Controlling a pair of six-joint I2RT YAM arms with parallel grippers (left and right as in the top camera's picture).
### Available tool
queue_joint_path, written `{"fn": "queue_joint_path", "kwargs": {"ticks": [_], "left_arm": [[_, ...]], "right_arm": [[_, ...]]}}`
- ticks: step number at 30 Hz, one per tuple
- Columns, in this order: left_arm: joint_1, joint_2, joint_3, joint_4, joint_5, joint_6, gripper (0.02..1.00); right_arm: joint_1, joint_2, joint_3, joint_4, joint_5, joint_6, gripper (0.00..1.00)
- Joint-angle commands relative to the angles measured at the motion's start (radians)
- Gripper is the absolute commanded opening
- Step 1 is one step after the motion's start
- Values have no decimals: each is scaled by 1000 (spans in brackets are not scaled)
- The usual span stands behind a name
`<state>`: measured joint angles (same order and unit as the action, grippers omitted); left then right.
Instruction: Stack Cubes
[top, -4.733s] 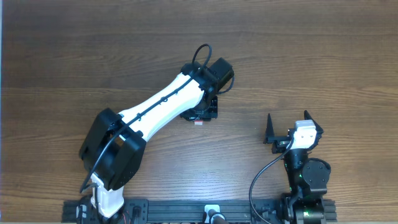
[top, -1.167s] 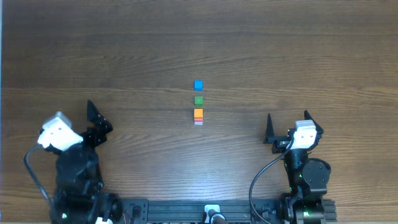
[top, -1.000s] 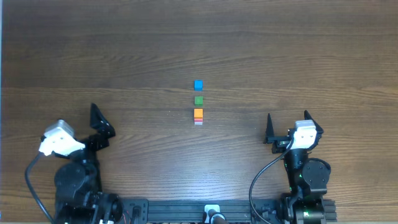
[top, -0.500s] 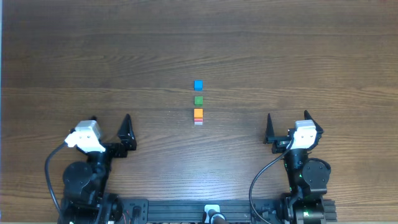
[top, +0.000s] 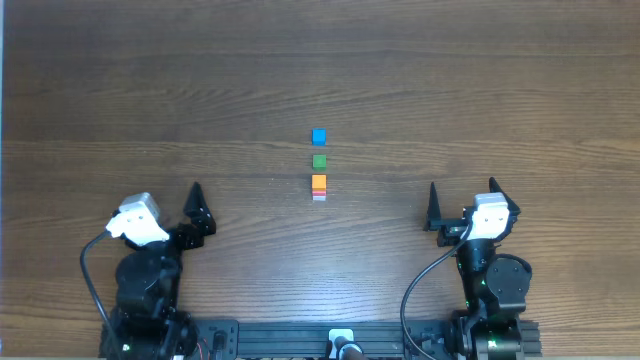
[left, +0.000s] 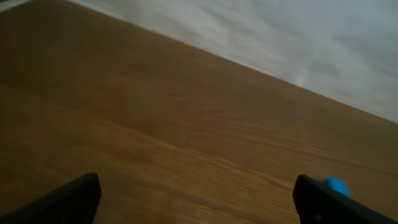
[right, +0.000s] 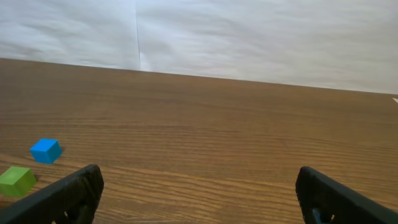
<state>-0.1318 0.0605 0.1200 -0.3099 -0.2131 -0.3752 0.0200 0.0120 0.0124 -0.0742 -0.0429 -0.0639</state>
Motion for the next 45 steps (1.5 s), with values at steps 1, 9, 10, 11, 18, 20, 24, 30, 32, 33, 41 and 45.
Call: {"fn": "queue_joint_path", "kwargs": {"ticks": [1,9,10,11,18,20,24,30,32,33,41,45], "left_arm": [[-4,-11,-22,3,-74,-29,1000],[-13,-11,-37,45,248,200,998],[-14,-11,-42,60,285,230,998],[-14,-11,-43,68,317,258,1000],[-14,-10,-44,72,427,333,1000],[-14,-10,-46,79,450,346,1000],[-14,-10,-46,79,408,345,1000],[-14,-9,-46,79,406,345,1000],[-14,-9,-46,79,406,345,1000],[-14,-9,-46,79,406,345,1000],[-14,-9,-46,79,406,345,998],[-11,-9,-46,85,394,345,1000]], "right_arm": [[4,-7,-7,2,7,-5,993],[4,-7,-7,2,7,-5,993],[4,-7,-7,2,7,-5,991],[4,-7,-7,2,7,-5,993],[4,-7,-7,2,7,-5,993],[4,-7,-7,2,7,-5,991],[4,-7,-7,2,7,-5,993],[4,-7,-7,2,7,-5,991],[4,-7,-7,2,7,-5,993],[4,-7,-7,2,7,-5,991],[4,-7,-7,2,7,-5,993],[4,-7,-7,2,7,-5,991]]}}
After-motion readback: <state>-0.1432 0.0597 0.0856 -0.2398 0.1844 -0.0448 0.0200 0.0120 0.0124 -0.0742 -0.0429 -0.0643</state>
